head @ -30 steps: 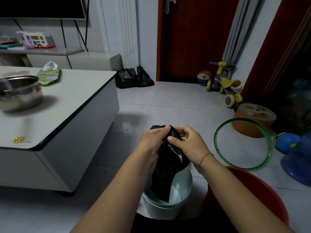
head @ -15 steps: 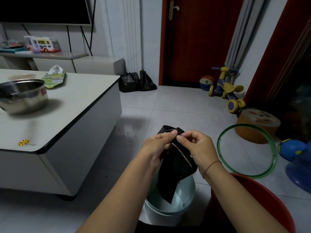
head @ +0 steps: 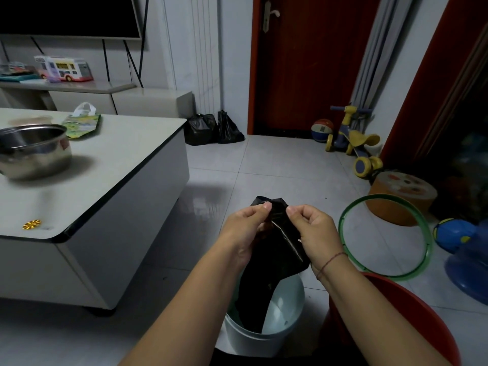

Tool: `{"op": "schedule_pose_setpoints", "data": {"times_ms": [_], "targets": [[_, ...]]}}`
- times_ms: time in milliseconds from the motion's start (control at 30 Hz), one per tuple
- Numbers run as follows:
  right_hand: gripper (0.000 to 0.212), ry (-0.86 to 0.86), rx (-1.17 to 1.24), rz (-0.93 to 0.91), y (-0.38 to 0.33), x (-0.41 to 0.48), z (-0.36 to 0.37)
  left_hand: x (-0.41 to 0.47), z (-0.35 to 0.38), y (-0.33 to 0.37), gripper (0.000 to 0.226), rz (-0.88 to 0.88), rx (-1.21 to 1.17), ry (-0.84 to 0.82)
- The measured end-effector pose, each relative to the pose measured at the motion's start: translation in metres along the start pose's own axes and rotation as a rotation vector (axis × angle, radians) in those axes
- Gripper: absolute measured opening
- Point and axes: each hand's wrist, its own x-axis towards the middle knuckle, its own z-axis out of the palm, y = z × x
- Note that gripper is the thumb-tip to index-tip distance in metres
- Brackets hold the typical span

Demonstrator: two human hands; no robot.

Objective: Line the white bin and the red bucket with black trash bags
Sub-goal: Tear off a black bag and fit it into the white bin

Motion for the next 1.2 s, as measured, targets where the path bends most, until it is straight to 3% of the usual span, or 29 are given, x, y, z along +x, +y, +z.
{"op": "schedule_pose_setpoints", "data": {"times_ms": [233, 567, 667, 800, 867, 933, 1000, 1133, 1200], "targets": [[0.025, -0.008, 0.077, 0.015, 0.002, 0.002, -0.002, 0.005, -0.001, 0.0, 0.017, 0.013, -0.031, 0.035], [0.023, 0.208, 0.348, 0.218, 0.015, 0.017, -0.024, 0.017, -0.024, 0.002, 0.013, 0.098, -0.291, 0.197], [0.024, 0.134, 0.38, 0.214, 0.015, 0.017, -0.021, 0.017, -0.021, 0.002, 0.017, 0.038, -0.328, 0.138], [0.025, -0.021, 0.231, 0.233, 0.013, 0.009, -0.01, 0.008, -0.009, 0.003, 0.013, -0.087, -0.116, 0.103], [0.037, -0.117, 0.199, 0.267, 0.01, 0.005, -0.007, 0.008, -0.011, 0.002, 0.013, -0.063, 0.016, 0.099], [0.067, -0.188, 0.169, 0.283, 0.005, 0.001, -0.004, 0.01, -0.015, -0.001, 0.018, -0.032, 0.109, 0.083], [0.08, -0.178, 0.133, 0.269, 0.0, 0.0, -0.001, 0.01, -0.014, -0.002, 0.022, -0.033, 0.16, 0.061], [0.042, -0.07, 0.145, 0.264, 0.002, 0.001, 0.002, 0.01, -0.009, -0.003, 0.037, -0.109, 0.088, -0.023], [0.039, -0.046, 0.29, 0.334, 0.005, 0.005, 0.001, 0.01, -0.009, -0.001, 0.033, -0.191, -0.055, 0.03]]}}
